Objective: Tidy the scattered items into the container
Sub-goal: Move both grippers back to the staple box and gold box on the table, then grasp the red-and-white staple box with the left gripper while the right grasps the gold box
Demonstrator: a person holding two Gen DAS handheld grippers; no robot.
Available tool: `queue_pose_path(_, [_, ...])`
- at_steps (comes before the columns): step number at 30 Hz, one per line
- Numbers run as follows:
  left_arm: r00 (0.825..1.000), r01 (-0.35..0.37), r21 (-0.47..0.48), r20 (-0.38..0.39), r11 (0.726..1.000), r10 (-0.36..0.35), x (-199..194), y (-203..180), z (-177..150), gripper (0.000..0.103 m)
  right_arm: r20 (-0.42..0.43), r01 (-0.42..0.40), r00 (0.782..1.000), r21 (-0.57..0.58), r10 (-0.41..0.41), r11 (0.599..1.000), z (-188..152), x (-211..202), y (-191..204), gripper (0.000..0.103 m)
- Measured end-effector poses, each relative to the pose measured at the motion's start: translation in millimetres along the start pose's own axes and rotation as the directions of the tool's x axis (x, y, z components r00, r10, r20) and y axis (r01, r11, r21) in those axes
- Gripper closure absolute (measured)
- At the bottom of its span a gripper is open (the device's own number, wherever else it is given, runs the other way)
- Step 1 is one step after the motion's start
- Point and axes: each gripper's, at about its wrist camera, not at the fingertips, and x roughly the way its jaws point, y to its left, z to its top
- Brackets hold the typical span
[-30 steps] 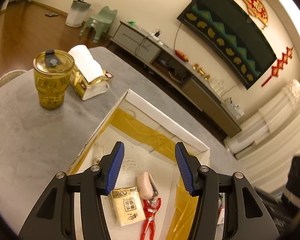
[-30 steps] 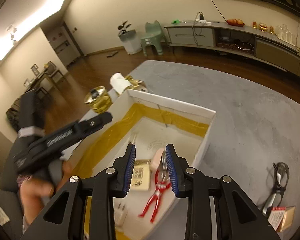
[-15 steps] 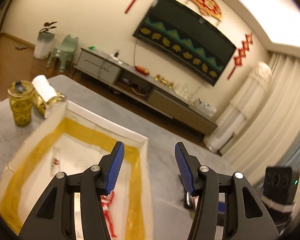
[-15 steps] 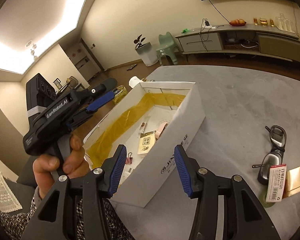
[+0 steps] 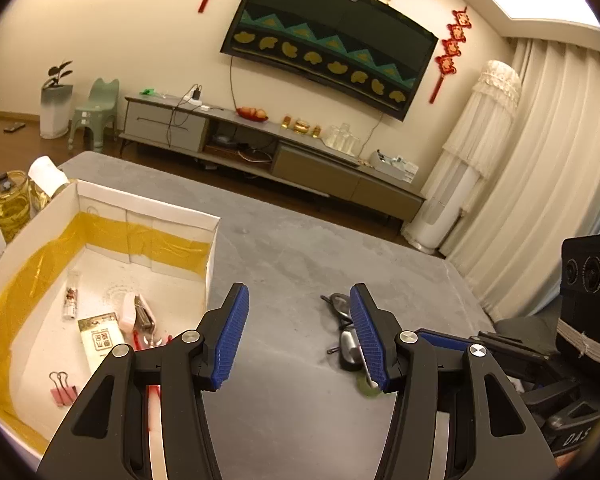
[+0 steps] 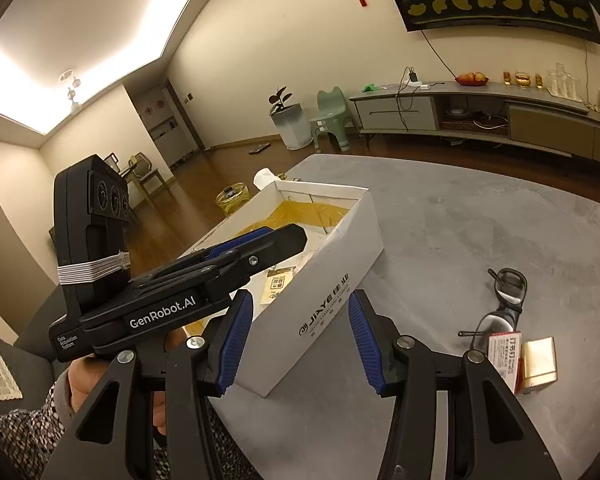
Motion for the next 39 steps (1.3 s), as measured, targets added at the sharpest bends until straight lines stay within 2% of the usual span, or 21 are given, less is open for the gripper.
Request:
queue_pose_path(10, [0.998,0.004,0.069,-0.063,0.998,0.001,22,-37,-15,0.048,0.034,0.071,0.997,0.036,-0.072,0.997,-17,-37,-43,0.051])
queue_pose_path(21, [0.982,0.032,0.192,-0.188,0.981,0.005,73,-89,-48,0.048,0.024,0.142,0.989,0.149,-0.147,0.979,-31,-54,-105,0.050])
queue_pose_path(26, [0.968,0.064,0.211,-0.252,0.975,-0.009,98,-106,-65,0.048,-0.014,0.216,0.976,0.208,-0.218,0.954,-43,-54,-140,0.046])
queue_pose_path(32, [0.948,0.106,0.173,-0.315,0.979,-0.047,132,-121,-87,0.047,-0.102,0.307,0.951,0.269,-0.290,0.913,-58,-40,-184,0.041])
queue_pose_path(36, [0.942,0.102,0.147,-0.332,0.984,-0.048,159,-127,-95,0.047,-0.150,0.339,0.940,0.287,-0.307,0.896,-67,-25,-205,0.040])
queue_pose_path(39, [0.942,0.070,0.154,-0.334,0.986,-0.015,173,-125,-101,0.046,-0.173,0.352,0.934,0.292,-0.313,0.889,-69,-17,-214,0.040])
